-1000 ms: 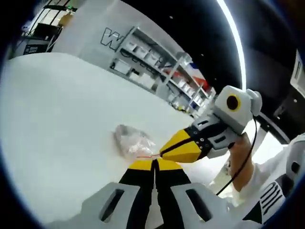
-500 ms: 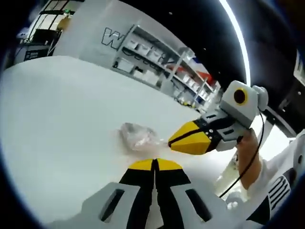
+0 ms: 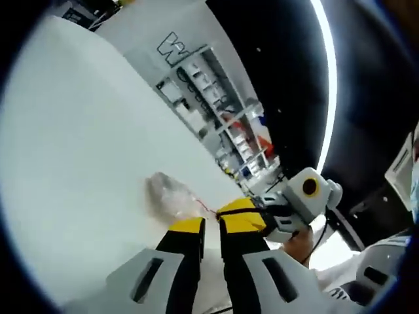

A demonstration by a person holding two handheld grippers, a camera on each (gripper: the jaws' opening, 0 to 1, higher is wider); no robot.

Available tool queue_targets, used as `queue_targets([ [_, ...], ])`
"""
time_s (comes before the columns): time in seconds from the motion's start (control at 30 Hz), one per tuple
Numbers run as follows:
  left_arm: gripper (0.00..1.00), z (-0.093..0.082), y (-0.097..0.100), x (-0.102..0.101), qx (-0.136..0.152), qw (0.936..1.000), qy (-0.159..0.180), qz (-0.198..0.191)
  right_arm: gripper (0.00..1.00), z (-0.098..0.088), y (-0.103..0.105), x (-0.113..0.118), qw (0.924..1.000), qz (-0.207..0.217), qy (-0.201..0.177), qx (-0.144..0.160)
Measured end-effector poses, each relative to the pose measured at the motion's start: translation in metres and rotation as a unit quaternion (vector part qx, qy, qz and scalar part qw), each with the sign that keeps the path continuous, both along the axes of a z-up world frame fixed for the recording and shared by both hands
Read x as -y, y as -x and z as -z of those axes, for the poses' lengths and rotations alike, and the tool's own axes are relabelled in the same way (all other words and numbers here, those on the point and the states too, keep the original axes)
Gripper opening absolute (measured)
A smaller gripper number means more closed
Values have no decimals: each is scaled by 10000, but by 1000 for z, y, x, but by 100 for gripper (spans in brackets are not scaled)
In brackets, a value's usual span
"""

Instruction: Open the resealable bag by pulling the two sides of the seal apart until the entire bag opening is separated and visibly accessible.

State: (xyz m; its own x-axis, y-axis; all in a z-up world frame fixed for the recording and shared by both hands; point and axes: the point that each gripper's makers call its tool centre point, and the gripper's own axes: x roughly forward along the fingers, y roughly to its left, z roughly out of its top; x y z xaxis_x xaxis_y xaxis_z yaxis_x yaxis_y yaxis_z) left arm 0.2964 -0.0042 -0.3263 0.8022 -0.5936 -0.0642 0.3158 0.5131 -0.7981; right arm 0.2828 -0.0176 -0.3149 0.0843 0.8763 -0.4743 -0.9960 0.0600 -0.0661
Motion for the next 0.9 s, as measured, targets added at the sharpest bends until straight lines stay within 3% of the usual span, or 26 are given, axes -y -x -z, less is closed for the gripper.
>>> queue_targets([
  [0.2,2,-1,-1,3,-24,10000,70,52,0,1,-1,1,10000,-8,51,55],
  [0.57,0,10,-2,-6,70,9981,-606,21,0,-4,1,-3,9999,26,-50,158],
  [0.73,0,4,2,2,52,9976,-690,-19,0,-7,2,-4,9997,75,-144,176],
  [0.8,0,13,2,-2,-6,9951,-985,-93,0,-12,1,-4,9993,119,-289,211],
  [0.9,0,7,5,3,35,9984,-564,-23,0,-18,-3,0,9992,185,-320,174],
])
